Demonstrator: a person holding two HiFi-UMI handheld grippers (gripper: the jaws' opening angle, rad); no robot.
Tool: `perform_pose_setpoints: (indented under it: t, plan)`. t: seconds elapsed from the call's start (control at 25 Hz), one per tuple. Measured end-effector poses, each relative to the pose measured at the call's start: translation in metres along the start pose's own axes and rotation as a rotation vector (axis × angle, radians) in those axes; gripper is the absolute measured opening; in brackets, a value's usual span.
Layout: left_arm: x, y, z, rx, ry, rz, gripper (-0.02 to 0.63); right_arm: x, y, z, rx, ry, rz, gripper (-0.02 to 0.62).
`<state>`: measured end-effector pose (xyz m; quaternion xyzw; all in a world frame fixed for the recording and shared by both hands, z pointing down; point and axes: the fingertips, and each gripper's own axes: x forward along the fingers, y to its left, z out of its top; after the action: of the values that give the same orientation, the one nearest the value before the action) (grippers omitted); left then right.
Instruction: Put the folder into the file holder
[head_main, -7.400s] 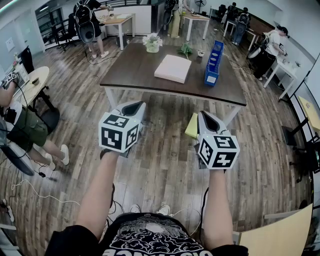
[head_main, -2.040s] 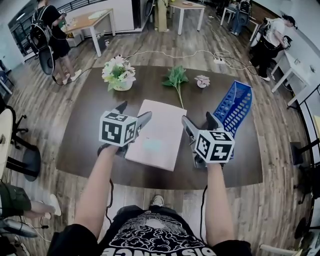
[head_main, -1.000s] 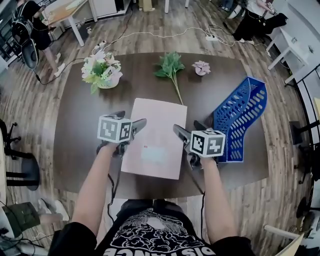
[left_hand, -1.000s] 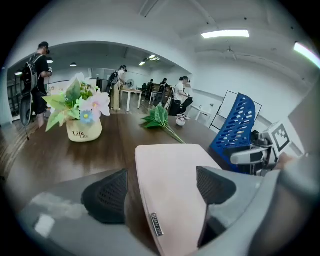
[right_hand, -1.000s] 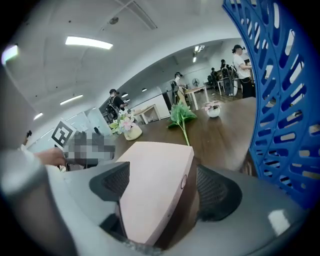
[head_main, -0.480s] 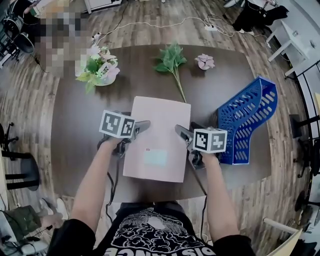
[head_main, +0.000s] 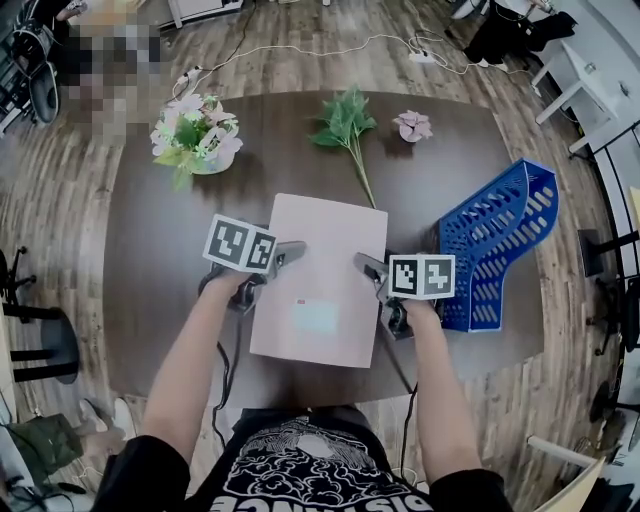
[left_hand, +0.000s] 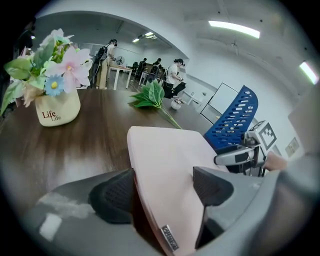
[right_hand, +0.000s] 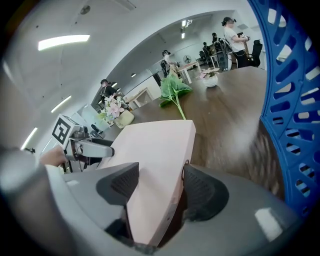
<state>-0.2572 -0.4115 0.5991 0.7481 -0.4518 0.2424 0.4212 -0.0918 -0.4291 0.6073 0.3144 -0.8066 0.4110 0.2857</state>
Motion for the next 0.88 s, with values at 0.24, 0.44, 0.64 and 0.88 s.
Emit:
perform_pose_setpoints:
  t: [0.24, 0.44, 0.64, 0.88]
  plan:
    - [-0.013, -0.007, 0.010, 0.028, -0.036, 0.017, 0.367, -0.010, 0.005, 0.005, -0.022, -0.015, -0.016, 0.279]
    - [-0.034, -0.011, 0.017, 0.034, -0.090, 0.050, 0.359, -0.021, 0.019, 0.018, -0.096, -0.039, -0.031, 0.279]
    - [-0.064, -0.014, 0.030, 0.034, -0.181, 0.094, 0.342, -0.034, 0.040, 0.035, -0.177, -0.092, -0.026, 0.278]
    - [-0.100, -0.017, 0.039, 0.055, -0.278, 0.153, 0.339, -0.046, 0.068, 0.052, -0.272, -0.149, -0.017, 0.276]
